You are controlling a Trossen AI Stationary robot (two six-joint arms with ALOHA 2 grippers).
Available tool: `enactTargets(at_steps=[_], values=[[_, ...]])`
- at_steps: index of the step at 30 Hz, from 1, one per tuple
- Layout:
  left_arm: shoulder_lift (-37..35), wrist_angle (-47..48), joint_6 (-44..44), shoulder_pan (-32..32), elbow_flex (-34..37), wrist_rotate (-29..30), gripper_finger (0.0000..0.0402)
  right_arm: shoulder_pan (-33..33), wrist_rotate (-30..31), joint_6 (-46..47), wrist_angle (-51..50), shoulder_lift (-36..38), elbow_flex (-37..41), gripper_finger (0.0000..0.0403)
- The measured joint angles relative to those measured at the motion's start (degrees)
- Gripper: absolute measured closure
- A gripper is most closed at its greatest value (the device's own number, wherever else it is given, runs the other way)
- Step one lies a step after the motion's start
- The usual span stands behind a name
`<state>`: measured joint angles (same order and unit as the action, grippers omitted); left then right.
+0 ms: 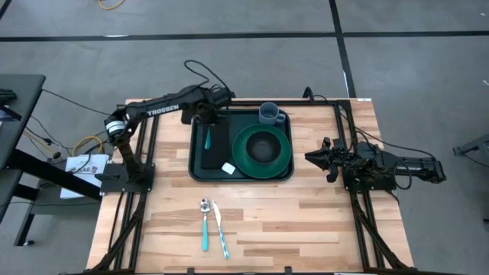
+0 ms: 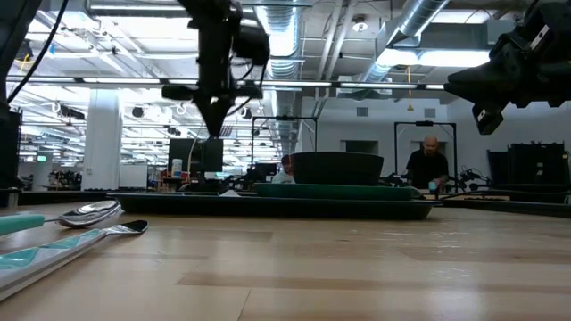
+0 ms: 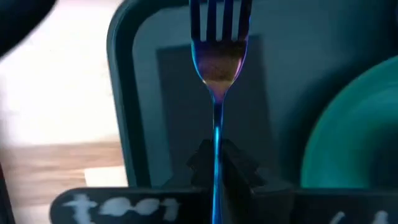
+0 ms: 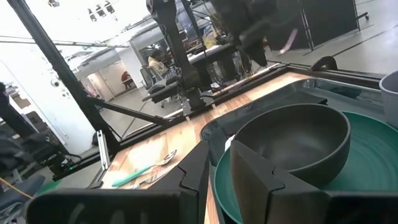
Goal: Set up tray
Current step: Put the blue fork on top of the black towel on the black serving tray
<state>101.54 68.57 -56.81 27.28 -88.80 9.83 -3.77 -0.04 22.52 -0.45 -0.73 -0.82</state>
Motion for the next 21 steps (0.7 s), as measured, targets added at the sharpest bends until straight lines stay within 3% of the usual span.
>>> enactTargets(at_steps=[11,21], values=[[0.04,-10.17,-0.86,3.33,14.51,-10.59,0.0401,0.0,0.0,-0.02,0.0,0.0,0.0,0.0344],[0.02,-16.35,-1.25,3.63,19.02,-10.66,0.0401,0.0,0.02,0.0,0.0,0.0,0.0,0.0344]])
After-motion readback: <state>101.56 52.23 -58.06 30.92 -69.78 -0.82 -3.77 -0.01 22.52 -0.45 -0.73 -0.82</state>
